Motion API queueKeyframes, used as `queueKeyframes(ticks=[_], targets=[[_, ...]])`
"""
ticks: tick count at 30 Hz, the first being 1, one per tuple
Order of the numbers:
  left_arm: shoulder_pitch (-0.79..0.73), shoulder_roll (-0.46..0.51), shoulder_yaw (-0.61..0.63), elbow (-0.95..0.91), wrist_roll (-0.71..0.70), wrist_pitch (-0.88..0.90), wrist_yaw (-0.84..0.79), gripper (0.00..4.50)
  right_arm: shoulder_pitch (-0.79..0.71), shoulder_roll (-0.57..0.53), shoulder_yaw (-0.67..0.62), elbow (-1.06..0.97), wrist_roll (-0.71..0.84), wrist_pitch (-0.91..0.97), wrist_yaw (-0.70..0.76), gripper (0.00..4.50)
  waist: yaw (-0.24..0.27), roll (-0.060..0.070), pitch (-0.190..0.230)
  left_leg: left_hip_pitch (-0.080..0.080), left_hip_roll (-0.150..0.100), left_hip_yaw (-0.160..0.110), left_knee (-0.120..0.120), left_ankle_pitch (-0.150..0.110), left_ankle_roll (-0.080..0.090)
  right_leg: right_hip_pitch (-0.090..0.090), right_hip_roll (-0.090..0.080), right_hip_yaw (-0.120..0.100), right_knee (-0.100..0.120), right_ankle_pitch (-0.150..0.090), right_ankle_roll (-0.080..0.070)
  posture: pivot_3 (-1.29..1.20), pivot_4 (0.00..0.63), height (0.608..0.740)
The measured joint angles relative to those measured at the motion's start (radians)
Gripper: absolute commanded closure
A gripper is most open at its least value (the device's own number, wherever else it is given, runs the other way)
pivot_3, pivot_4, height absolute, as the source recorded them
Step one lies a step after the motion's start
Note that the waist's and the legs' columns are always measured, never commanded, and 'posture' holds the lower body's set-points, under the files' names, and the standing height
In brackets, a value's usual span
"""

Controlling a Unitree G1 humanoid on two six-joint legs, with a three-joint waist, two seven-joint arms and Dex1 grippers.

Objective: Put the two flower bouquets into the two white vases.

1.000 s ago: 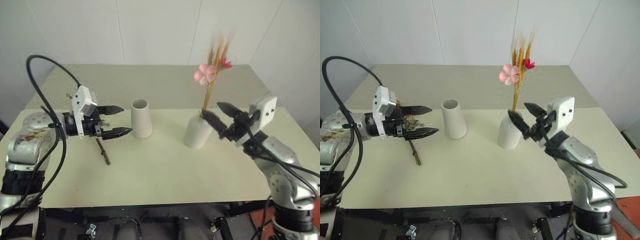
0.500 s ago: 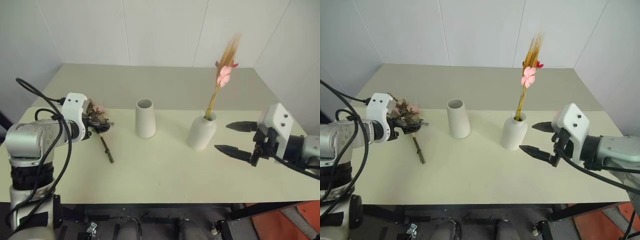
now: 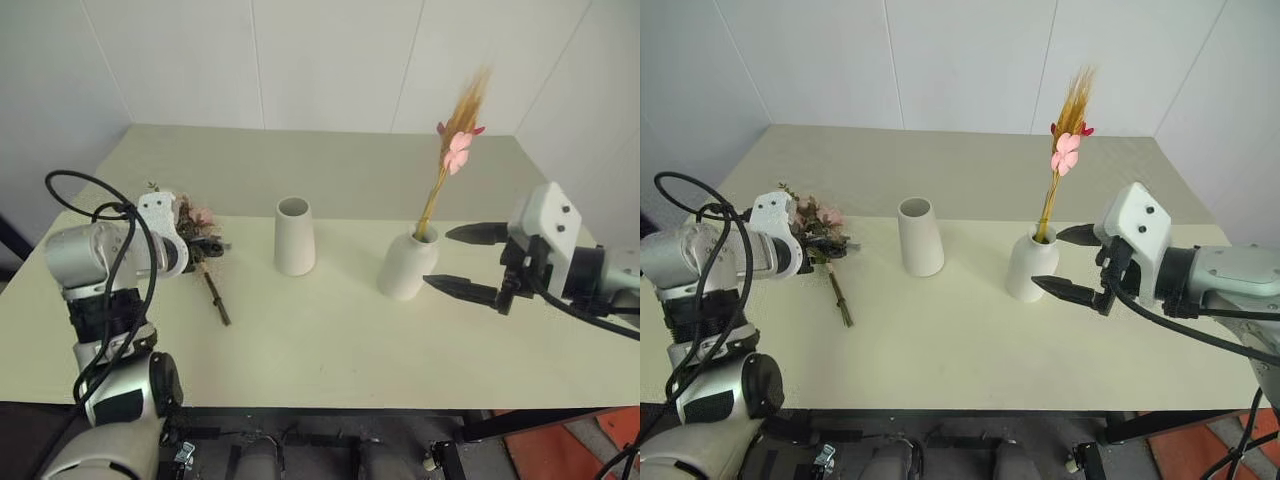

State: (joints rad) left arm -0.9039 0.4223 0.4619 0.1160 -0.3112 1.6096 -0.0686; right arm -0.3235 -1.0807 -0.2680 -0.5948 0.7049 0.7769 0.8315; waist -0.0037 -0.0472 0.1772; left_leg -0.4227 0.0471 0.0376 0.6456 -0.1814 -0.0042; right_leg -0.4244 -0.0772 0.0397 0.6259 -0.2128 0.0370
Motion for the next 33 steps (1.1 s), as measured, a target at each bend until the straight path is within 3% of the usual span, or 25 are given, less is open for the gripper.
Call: queueKeyframes(ticks=[4,12,17,23,28,33], targets=[[0.000,-0.040,0.050,0.104,0.017,0.000,0.015,1.86,0.030,0.000,-0.043,-0.036,0.027,0.024,-0.006,0.28,-0.002,0.000,0.000,-0.001,0.000,0.000,0.000,0.000,0.000,-0.001,0.000,0.000,0.001,0.001,-0.001,0.00,0.150,0.740],[-0.033,-0.017,0.060,0.250,0.056,-0.107,0.032,4.43,0.080,0.002,-0.104,-0.084,0.053,0.058,-0.043,0.28,-0.008,0.000,0.000,0.000,0.000,0.000,0.000,0.000,0.000,0.000,0.000,0.000,0.001,0.001,-0.001,0.00,0.150,0.740],[-0.043,-0.057,0.050,0.250,0.069,-0.237,0.070,4.43,0.093,0.002,-0.105,-0.089,0.054,0.059,-0.052,0.28,-0.006,0.000,0.000,-0.001,0.000,0.000,0.000,0.000,0.000,0.000,0.000,0.000,0.001,0.001,-0.001,0.00,0.150,0.740],[-0.067,-0.174,0.157,0.129,0.029,-0.639,0.163,4.43,0.144,0.002,-0.167,-0.087,0.055,0.062,-0.048,0.28,0.004,-0.001,0.000,-0.002,0.000,0.000,0.000,0.000,0.000,-0.001,0.000,0.000,-0.001,0.001,-0.001,0.00,0.150,0.740],[-0.034,-0.169,0.093,0.003,-0.130,-0.919,-0.181,4.43,0.267,0.002,-0.264,-0.098,0.052,0.065,-0.017,0.28,0.011,-0.001,0.000,-0.001,0.000,0.001,0.001,0.000,0.000,0.000,0.000,0.000,-0.001,0.002,-0.001,0.00,0.150,0.740],[-0.099,-0.175,0.097,0.083,-0.310,-1.026,-0.423,4.43,0.348,0.016,-0.305,-0.129,0.022,0.064,-0.015,0.28,0.014,-0.001,0.000,0.000,0.000,0.000,0.004,0.000,0.000,0.002,0.000,0.000,0.000,0.000,0.002,0.00,0.150,0.740]])
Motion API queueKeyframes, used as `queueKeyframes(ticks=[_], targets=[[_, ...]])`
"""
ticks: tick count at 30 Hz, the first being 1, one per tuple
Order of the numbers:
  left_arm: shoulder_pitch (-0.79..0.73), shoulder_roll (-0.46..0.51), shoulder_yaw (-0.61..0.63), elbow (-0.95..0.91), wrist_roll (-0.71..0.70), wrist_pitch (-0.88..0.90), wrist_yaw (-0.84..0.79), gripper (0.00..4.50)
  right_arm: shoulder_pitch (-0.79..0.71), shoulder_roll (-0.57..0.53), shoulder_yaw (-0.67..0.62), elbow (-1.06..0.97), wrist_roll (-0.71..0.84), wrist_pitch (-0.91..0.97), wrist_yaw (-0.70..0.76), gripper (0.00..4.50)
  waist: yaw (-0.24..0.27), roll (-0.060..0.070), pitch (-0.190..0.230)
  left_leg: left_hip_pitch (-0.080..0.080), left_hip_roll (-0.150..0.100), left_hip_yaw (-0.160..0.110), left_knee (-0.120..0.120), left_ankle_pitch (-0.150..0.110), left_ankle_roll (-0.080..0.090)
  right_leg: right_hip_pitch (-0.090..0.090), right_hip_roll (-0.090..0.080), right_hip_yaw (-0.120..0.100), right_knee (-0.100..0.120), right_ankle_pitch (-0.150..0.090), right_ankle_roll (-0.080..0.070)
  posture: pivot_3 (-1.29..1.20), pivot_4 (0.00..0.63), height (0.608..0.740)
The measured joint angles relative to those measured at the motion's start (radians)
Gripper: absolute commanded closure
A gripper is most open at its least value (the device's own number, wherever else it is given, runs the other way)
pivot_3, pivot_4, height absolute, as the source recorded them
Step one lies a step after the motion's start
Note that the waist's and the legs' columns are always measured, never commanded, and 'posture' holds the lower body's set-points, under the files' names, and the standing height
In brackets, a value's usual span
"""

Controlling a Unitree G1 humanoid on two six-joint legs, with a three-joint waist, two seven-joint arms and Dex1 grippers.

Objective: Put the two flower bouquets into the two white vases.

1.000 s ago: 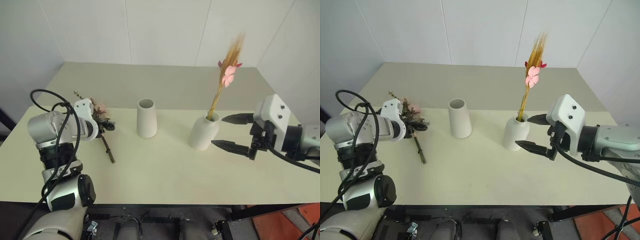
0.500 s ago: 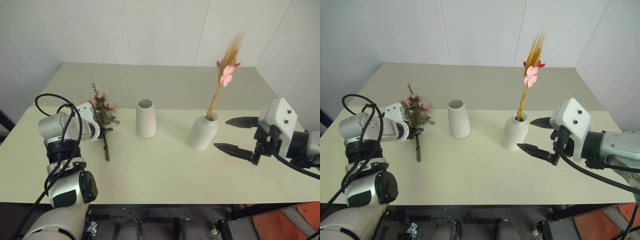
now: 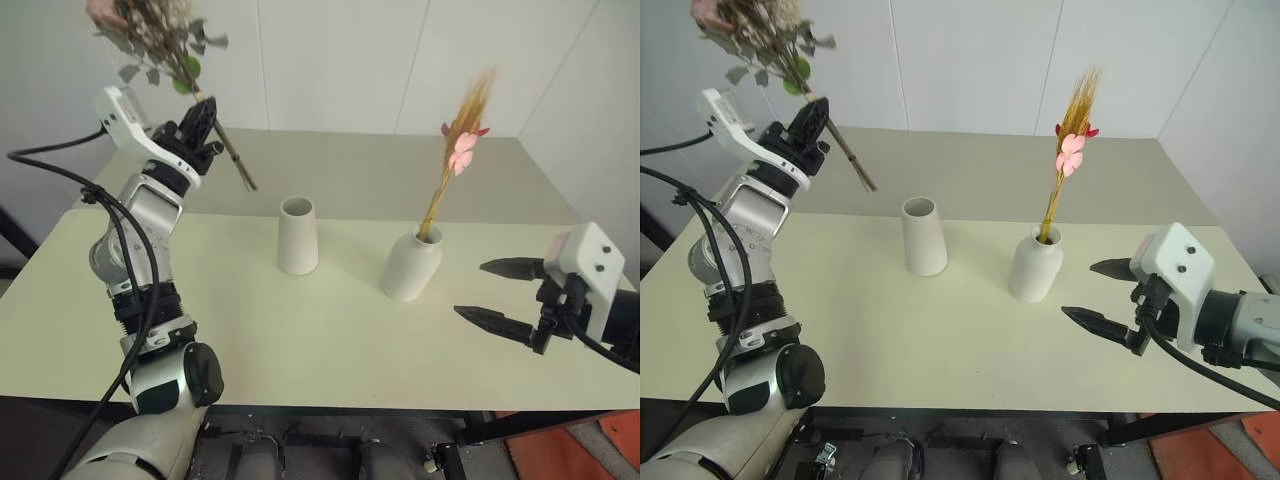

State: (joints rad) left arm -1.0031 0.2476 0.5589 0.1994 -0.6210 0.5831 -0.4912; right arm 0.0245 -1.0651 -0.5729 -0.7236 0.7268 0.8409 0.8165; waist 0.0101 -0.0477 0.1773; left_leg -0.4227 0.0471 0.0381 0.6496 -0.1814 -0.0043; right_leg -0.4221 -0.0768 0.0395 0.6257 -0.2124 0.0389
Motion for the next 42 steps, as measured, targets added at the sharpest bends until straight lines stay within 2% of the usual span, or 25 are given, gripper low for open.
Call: queueKeyframes(ticks=[3,9,14,25,31,33,38,42], targets=[[-0.047,0.003,-0.034,0.110,-0.037,-0.048,-0.109,4.43,0.016,0.040,-0.014,-0.033,0.000,0.000,-0.036,0.28,0.000,0.000,0.000,0.000,0.000,0.000,0.000,0.000,0.000,0.000,0.000,0.000,0.000,-0.003,0.005,0.00,0.150,0.740],[-0.085,0.022,-0.112,0.312,-0.038,-0.069,-0.200,4.43,0.093,0.088,-0.067,-0.116,0.002,0.008,-0.090,0.28,-0.001,0.000,0.000,-0.002,0.000,-0.001,0.000,0.000,0.000,-0.001,0.000,0.000,-0.001,-0.003,0.005,0.00,0.150,0.740],[-0.086,0.040,-0.188,0.343,-0.003,-0.106,-0.267,4.43,0.134,0.118,-0.115,-0.156,0.005,0.017,-0.122,0.28,-0.004,0.000,0.000,-0.001,0.000,-0.001,0.000,0.000,0.000,0.000,0.000,0.000,0.000,-0.003,0.005,0.00,0.150,0.740],[-0.084,0.052,-0.268,0.404,0.084,-0.240,-0.322,4.43,0.143,0.120,-0.105,-0.170,0.002,0.016,-0.145,0.28,-0.004,0.000,0.000,-0.001,0.000,-0.001,0.000,0.000,0.000,-0.001,0.000,0.000,0.000,-0.003,0.005,0.00,0.150,0.740],[-0.008,0.058,-0.331,0.400,0.125,-0.293,-0.385,4.43,0.134,0.119,-0.092,-0.163,-0.003,0.008,-0.145,0.28,-0.006,0.000,0.000,-0.001,0.000,-0.001,0.000,0.000,0.000,0.000,0.000,0.000,0.000,-0.003,0.005,0.00,0.150,0.740],[0.010,0.059,-0.342,0.398,0.125,-0.284,-0.404,3.70,0.133,0.117,-0.088,-0.154,-0.008,0.006,-0.144,0.28,-0.005,0.000,0.000,-0.001,0.000,-0.001,0.000,0.000,0.000,-0.001,0.000,0.000,0.000,-0.003,0.005,0.00,0.150,0.740],[0.036,0.106,-0.368,0.347,0.146,-0.276,-0.427,2.21,0.133,0.117,-0.086,-0.151,-0.018,0.004,-0.140,0.28,-0.007,0.000,0.000,-0.001,0.000,-0.001,0.000,0.000,0.000,0.000,0.000,0.000,0.000,-0.003,0.005,0.00,0.150,0.740],[0.112,0.151,-0.397,0.278,0.166,-0.267,-0.442,0.97,0.147,0.116,-0.085,-0.151,-0.034,0.002,-0.136,0.28,-0.009,0.000,0.000,-0.001,0.000,-0.001,0.000,0.000,0.000,0.000,0.000,0.000,0.000,-0.003,0.005,0.00,0.150,0.740]])
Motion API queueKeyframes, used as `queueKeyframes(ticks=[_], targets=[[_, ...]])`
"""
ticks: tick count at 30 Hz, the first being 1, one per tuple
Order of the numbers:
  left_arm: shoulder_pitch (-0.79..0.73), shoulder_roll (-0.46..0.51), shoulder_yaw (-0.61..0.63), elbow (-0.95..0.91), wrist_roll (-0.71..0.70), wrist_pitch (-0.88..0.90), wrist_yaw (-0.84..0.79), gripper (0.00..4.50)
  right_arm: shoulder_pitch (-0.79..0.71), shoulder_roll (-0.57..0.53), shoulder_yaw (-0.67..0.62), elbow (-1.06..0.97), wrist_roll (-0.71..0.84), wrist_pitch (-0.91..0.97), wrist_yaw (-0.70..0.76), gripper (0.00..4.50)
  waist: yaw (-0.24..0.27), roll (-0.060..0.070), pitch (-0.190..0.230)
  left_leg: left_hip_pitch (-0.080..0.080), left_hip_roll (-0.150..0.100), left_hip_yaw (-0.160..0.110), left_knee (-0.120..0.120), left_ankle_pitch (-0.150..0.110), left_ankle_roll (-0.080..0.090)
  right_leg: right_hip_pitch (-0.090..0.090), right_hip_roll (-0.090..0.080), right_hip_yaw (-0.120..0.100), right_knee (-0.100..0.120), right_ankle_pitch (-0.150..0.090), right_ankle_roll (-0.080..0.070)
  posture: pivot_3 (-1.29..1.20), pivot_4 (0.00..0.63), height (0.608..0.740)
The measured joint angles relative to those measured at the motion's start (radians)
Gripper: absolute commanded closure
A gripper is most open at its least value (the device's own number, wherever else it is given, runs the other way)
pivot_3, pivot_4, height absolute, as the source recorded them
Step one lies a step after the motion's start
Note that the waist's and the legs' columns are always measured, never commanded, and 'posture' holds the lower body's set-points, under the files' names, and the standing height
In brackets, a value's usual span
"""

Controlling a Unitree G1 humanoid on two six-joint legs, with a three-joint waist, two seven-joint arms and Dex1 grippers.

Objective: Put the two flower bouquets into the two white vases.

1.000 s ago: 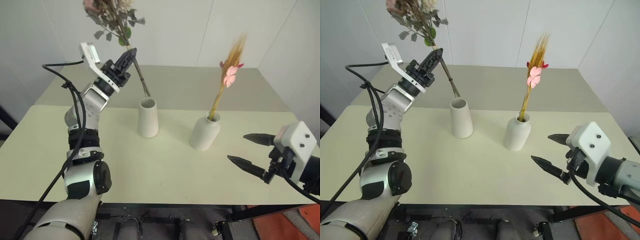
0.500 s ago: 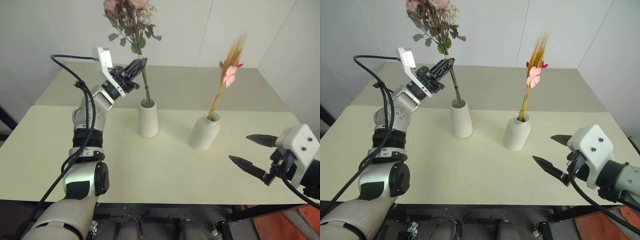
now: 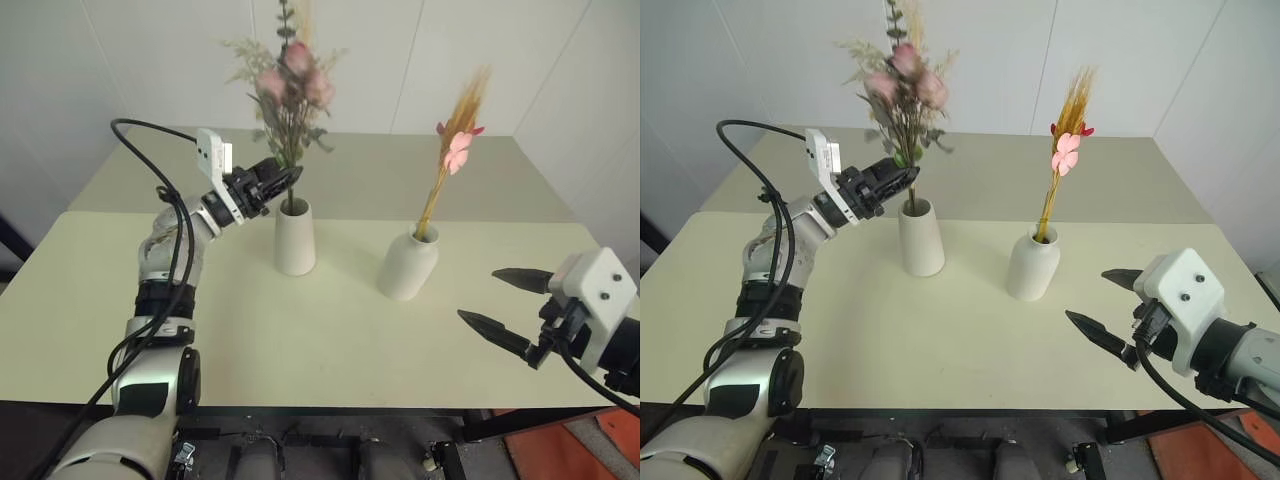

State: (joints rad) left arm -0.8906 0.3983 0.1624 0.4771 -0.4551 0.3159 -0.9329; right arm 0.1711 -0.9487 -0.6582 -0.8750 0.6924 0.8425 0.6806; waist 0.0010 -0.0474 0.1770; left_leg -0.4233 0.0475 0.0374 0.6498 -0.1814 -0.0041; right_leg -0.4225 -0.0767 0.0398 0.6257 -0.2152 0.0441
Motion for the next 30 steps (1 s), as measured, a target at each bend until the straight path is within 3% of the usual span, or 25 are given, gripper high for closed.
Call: queueKeyframes(ticks=[3,16,23,30], targets=[[0.053,0.039,-0.002,-0.044,-0.005,0.057,-0.006,0.04,0.006,-0.001,0.005,0.001,-0.011,-0.005,0.009,0.28,-0.001,0.000,0.000,0.000,0.000,0.000,0.000,0.000,0.000,0.000,0.000,0.000,0.000,0.000,0.000,0.00,0.150,0.740],[0.271,0.349,0.077,-0.243,-0.042,0.190,-0.089,0.02,0.015,-0.031,-0.001,0.090,-0.053,-0.027,0.095,0.28,-0.013,0.000,0.000,0.000,0.001,0.000,0.000,0.000,0.000,-0.001,0.000,0.000,0.000,0.000,0.000,0.00,0.150,0.740],[0.401,0.601,0.166,-0.383,-0.101,0.257,-0.243,0.02,0.174,-0.072,-0.233,0.269,-0.150,-0.113,0.321,0.28,-0.005,0.000,0.000,0.002,0.001,0.001,-0.002,0.000,0.000,0.000,-0.001,-0.001,-0.001,-0.005,-0.007,0.00,0.150,0.740],[0.420,0.645,0.170,-0.409,-0.102,0.259,-0.286,0.02,0.186,-0.085,-0.273,0.394,-0.220,-0.188,0.395,0.28,-0.007,0.000,0.000,0.002,0.002,0.002,-0.002,0.000,0.000,-0.001,0.000,0.000,0.000,-0.005,-0.007,0.00,0.150,0.740]])
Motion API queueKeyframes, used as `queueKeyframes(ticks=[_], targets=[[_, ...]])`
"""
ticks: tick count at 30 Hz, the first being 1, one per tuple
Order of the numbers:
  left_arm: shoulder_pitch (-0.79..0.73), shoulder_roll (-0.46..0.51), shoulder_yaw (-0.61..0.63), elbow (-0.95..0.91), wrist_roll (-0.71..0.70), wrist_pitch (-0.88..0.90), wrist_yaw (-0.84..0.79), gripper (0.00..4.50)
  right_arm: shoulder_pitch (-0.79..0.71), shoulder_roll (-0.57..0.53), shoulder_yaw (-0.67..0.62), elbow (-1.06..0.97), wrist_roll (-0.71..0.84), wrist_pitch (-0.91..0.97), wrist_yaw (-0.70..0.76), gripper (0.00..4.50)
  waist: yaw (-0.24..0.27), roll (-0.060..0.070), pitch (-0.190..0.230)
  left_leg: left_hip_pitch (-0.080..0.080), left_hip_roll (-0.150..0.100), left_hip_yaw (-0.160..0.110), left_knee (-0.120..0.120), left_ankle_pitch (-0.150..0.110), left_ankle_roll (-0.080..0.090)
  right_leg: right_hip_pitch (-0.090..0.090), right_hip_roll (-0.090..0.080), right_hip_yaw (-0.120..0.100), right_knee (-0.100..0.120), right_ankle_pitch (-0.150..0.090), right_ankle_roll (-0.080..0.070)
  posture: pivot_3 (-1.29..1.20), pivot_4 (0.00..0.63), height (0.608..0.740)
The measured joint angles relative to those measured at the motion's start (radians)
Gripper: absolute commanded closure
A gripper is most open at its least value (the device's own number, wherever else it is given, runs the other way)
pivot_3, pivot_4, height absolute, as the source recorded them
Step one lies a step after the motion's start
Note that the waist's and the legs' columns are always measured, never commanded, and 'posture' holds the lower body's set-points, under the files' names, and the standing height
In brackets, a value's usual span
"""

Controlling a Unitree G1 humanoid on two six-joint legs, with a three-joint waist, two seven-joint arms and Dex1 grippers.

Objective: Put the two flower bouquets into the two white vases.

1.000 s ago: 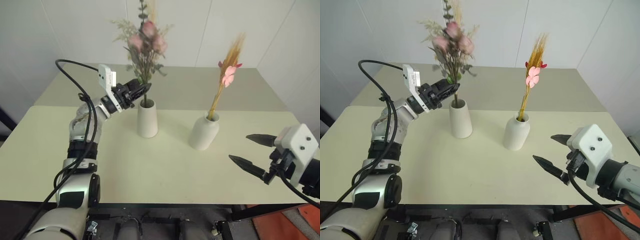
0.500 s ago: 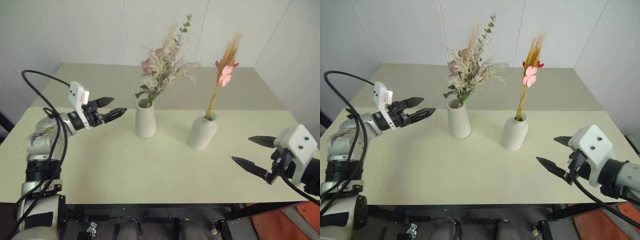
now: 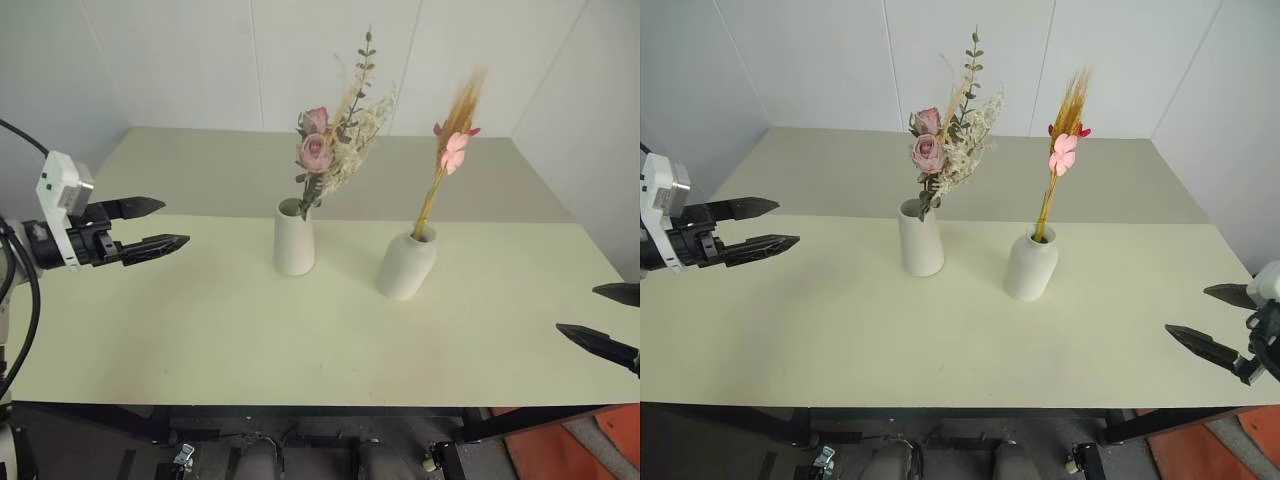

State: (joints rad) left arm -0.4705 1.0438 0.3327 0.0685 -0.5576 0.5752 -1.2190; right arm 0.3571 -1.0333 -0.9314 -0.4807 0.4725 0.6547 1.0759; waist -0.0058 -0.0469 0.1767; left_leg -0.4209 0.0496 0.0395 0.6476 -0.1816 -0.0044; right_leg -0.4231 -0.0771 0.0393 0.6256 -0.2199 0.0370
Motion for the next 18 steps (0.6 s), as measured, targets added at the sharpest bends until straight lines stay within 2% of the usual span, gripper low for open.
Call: queueKeyframes(ticks=[11,18], targets=[[-0.010,0.001,-0.031,0.002,0.005,-0.009,-0.034,0.02,-0.019,0.007,-0.043,-0.036,0.003,0.016,0.011,0.28,-0.005,0.000,0.000,0.000,0.000,0.000,-0.001,0.000,0.000,0.000,0.000,0.000,0.000,0.000,0.001,0.00,0.150,0.740],[-0.140,0.024,-0.073,-0.009,-0.007,-0.011,-0.100,0.02,0.011,0.020,-0.100,-0.080,0.002,0.036,0.016,0.28,0.000,0.000,0.000,-0.001,0.000,0.000,0.000,0.000,0.000,0.000,0.000,0.000,0.000,0.001,0.003,0.00,0.150,0.740]])
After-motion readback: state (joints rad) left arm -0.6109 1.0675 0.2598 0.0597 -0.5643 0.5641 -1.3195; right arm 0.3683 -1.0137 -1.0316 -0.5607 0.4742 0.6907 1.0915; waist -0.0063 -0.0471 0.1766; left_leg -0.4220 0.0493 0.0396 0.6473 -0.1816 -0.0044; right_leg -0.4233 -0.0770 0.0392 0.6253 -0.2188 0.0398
